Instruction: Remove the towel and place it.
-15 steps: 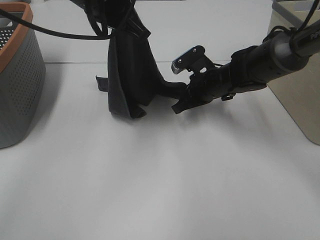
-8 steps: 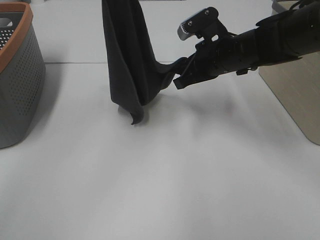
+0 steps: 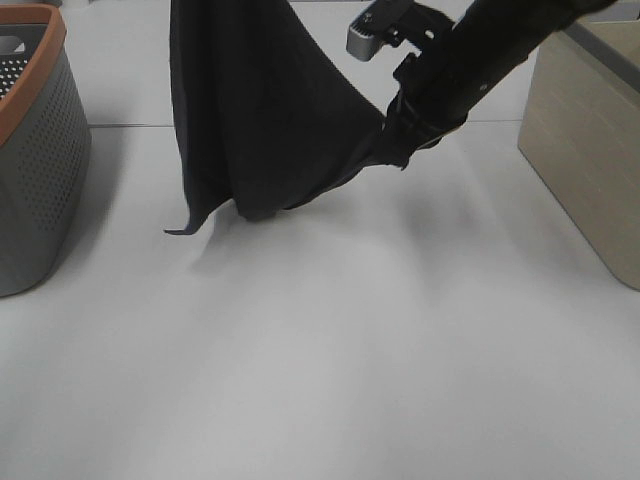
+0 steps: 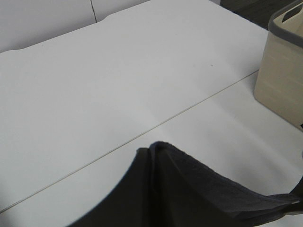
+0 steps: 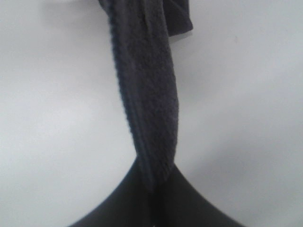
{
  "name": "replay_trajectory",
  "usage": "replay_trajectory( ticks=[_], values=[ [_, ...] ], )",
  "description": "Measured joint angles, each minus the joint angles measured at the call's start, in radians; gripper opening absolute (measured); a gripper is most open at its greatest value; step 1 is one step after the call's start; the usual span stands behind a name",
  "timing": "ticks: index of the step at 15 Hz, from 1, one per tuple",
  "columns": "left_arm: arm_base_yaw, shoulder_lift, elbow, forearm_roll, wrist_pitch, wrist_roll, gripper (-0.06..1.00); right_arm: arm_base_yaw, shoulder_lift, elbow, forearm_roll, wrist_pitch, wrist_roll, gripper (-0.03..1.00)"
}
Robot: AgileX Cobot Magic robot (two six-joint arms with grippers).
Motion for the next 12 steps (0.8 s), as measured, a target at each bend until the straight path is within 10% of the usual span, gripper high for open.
replay_trajectory(
  ticks=[2,4,12],
  values=[
    [0.068,0.000,0.000,-0.279,-0.059,0.179,0.00,0.000,-0.006,-0.203,-0.231,0.261,0.050,0.02],
    [0.096,0.001,0.000,-0.392,-0.062,0.246,0.00,0.000,-0.008,-0.313,-0.322,0.335,0.049,0.02],
    [0.118,0.092,0.034,-0.639,-0.221,0.419,0.00,-0.001,-0.008,-0.446,-0.615,0.161,-0.031,0.02]
  ],
)
